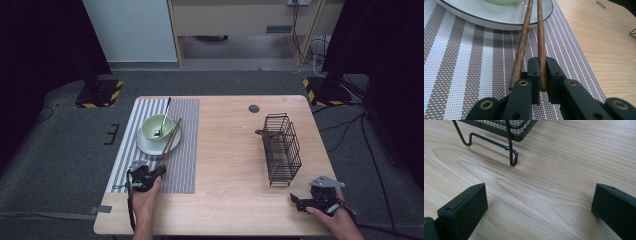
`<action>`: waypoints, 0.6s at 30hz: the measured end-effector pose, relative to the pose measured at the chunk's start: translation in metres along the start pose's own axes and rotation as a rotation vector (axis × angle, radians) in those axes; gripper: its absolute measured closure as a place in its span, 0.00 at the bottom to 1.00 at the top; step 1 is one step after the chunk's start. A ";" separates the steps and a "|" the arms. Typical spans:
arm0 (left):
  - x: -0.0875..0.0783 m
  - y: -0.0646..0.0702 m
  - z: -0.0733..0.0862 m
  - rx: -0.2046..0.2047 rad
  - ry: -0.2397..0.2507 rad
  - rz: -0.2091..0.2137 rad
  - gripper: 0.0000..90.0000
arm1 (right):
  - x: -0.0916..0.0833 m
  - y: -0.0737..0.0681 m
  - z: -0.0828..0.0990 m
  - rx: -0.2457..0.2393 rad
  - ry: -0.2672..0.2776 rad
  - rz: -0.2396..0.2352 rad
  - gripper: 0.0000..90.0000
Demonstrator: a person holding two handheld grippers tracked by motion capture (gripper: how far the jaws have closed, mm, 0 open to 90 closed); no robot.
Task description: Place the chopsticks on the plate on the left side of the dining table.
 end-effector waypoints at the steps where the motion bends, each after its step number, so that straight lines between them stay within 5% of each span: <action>1: 0.000 0.000 0.000 -0.002 0.002 -0.003 0.90 | 0.000 0.000 0.000 -0.001 0.000 -0.001 0.00; 18: -0.007 0.016 -0.008 0.017 0.061 0.008 0.75 | 0.000 0.000 0.000 0.001 0.000 0.000 0.00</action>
Point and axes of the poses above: each handheld gripper's, and its own axes: x roughly forward along the jaws, z roughly out of its underside, y roughly to its right, the point moved 9 cm from there along x, roughly forward along the jaws, and after that the axes turned 8 degrees about -x, right-handed, at the moved point
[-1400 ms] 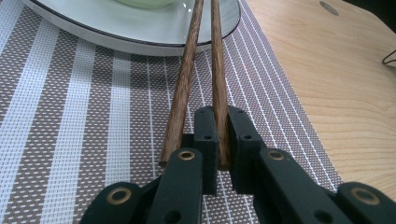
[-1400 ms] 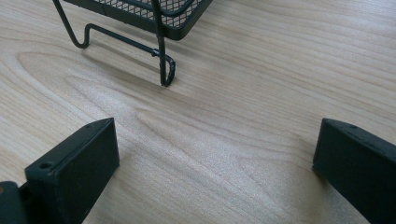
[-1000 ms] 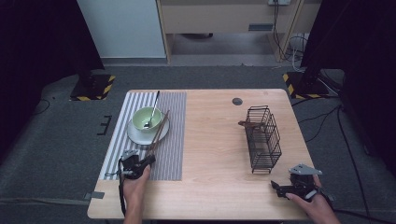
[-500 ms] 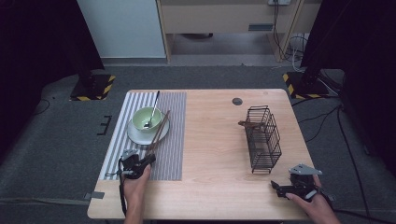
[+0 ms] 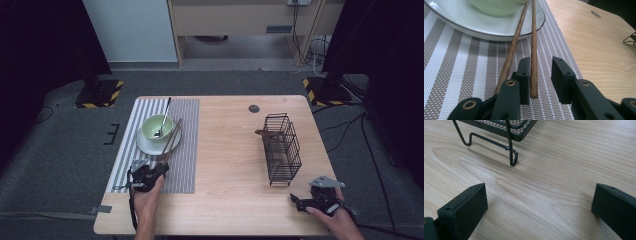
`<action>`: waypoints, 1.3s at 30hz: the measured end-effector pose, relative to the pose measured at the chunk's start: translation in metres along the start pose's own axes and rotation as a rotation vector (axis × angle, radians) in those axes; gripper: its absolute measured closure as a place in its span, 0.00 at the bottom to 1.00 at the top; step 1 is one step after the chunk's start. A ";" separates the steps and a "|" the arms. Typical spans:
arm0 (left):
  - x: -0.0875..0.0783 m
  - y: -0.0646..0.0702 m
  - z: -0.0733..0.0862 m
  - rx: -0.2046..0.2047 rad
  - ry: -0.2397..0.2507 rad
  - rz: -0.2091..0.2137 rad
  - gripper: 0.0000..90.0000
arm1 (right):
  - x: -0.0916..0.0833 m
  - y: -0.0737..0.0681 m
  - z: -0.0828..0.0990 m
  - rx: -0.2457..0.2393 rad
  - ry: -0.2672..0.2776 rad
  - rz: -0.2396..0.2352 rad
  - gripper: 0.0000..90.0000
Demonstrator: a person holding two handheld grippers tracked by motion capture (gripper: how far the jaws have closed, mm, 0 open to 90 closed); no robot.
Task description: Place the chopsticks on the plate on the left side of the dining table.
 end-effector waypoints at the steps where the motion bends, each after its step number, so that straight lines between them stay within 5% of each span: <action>1: 0.000 0.001 0.000 0.000 0.003 0.003 0.74 | 0.000 0.000 0.000 0.000 0.000 0.000 0.00; 19: -0.009 0.009 -0.016 0.037 0.080 0.019 0.63 | 0.000 0.000 0.000 0.000 0.000 0.000 0.00; 25: -0.014 0.009 -0.023 0.077 0.101 0.007 0.56 | 0.000 0.000 0.000 0.000 0.000 0.000 0.00; 39: -0.019 -0.013 -0.027 0.094 0.074 -0.039 0.40 | 0.000 0.000 0.000 0.000 0.000 0.000 0.00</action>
Point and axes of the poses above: each handheld gripper's, and its own axes: x roughly forward along the jaws, z roughly out of its underside, y roughly to its right, the point moved 9 cm from there along x, roughly forward along the jaws, and after that the axes turned 8 degrees about -x, right-handed, at the moved point
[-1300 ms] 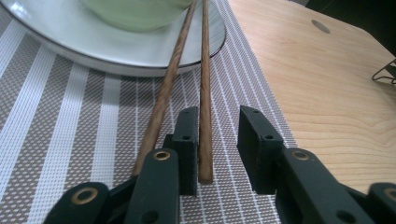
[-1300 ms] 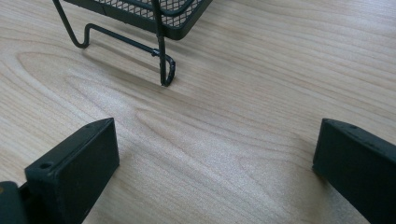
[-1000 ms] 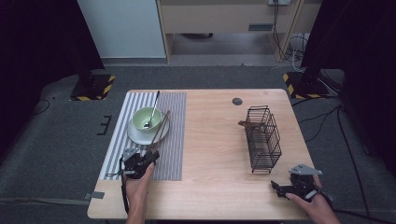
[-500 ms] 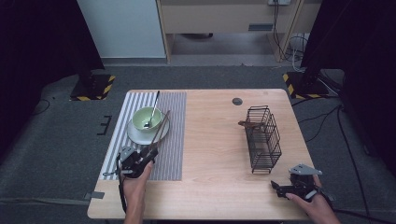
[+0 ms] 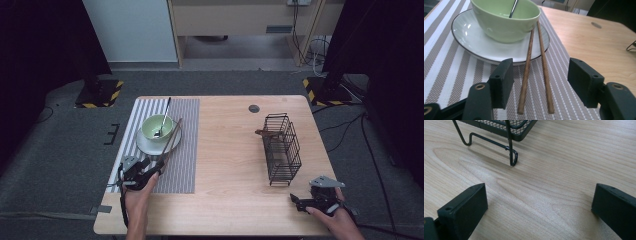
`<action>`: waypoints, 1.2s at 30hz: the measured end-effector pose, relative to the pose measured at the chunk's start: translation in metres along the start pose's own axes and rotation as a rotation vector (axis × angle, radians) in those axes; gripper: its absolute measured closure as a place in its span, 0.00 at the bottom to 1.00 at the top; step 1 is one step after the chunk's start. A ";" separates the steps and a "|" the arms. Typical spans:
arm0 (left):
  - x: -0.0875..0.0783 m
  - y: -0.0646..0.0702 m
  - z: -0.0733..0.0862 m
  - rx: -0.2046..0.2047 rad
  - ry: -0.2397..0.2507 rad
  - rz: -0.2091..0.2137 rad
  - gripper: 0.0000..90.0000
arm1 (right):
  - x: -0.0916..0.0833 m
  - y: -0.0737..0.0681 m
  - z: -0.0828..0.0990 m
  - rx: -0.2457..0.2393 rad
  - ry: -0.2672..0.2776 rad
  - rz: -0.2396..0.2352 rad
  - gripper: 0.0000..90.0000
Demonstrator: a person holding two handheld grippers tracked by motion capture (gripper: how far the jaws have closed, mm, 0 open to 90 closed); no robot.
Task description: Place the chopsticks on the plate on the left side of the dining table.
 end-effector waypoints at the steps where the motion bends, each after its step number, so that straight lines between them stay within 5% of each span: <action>1: 0.000 -0.001 0.000 0.004 -0.005 -0.003 0.40 | 0.000 0.000 0.000 0.000 0.000 0.000 0.00; 7: 0.002 -0.005 0.003 0.011 -0.021 -0.008 0.36 | 0.000 0.000 0.000 0.000 0.000 0.000 0.00; 14: 0.009 0.007 0.009 0.049 -0.048 0.011 0.34 | 0.000 0.000 0.000 0.000 0.000 0.000 0.00; 19: 0.013 0.007 0.011 0.071 -0.050 -0.010 0.33 | 0.000 0.000 0.000 0.000 0.000 0.000 0.00; 31: 0.026 0.001 0.028 0.068 -0.140 -0.048 0.27 | 0.000 0.000 0.000 0.000 0.000 0.000 0.00; 36: 0.029 0.002 0.029 0.109 -0.150 -0.075 0.29 | 0.000 0.000 0.000 0.000 0.000 0.000 0.00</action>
Point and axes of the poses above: each handheld gripper's, and its own axes: x roughly forward along the jaws, z roughly out of its underside, y roughly to its right, the point moved 9 cm from there along x, roughly forward along the jaws, and after that the axes turned 8 degrees about -x, right-handed, at the moved point
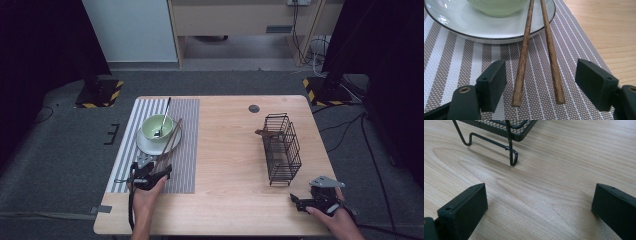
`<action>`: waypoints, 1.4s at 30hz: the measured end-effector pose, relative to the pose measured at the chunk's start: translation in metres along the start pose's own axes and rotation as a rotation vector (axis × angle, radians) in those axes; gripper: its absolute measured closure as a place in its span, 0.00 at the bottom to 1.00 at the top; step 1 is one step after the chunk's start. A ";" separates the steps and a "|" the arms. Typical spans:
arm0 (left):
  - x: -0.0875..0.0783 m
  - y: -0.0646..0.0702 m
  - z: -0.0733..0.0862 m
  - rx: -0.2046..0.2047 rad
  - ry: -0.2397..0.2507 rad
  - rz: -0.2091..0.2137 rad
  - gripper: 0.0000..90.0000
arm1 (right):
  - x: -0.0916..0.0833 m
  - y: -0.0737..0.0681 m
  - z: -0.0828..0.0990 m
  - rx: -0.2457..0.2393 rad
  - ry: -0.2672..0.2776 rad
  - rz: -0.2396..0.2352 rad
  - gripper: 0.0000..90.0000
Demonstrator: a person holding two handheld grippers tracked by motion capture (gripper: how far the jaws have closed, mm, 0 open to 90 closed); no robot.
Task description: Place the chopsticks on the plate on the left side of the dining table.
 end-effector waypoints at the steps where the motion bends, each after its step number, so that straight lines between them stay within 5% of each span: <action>1: 0.000 0.000 0.000 0.008 0.000 -0.008 0.30 | 0.000 0.000 0.000 0.000 0.000 0.000 0.00; 10: 0.003 -0.003 0.000 0.010 -0.006 -0.034 0.34 | 0.000 0.000 0.000 0.000 0.000 0.000 0.00; 33: 0.001 -0.001 0.001 0.063 -0.029 -0.037 0.84 | 0.000 0.000 0.000 0.000 0.000 0.000 0.00; 42: 0.001 -0.004 0.001 0.033 -0.022 -0.039 0.83 | 0.000 0.000 0.000 -0.003 -0.001 -0.001 0.00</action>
Point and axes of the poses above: each handheld gripper's, and its own axes: x roughly forward along the jaws, z roughly out of its underside, y roughly to its right, the point moved 9 cm from there along x, roughly forward along the jaws, and after that the axes turned 8 degrees about -x, right-handed, at the moved point
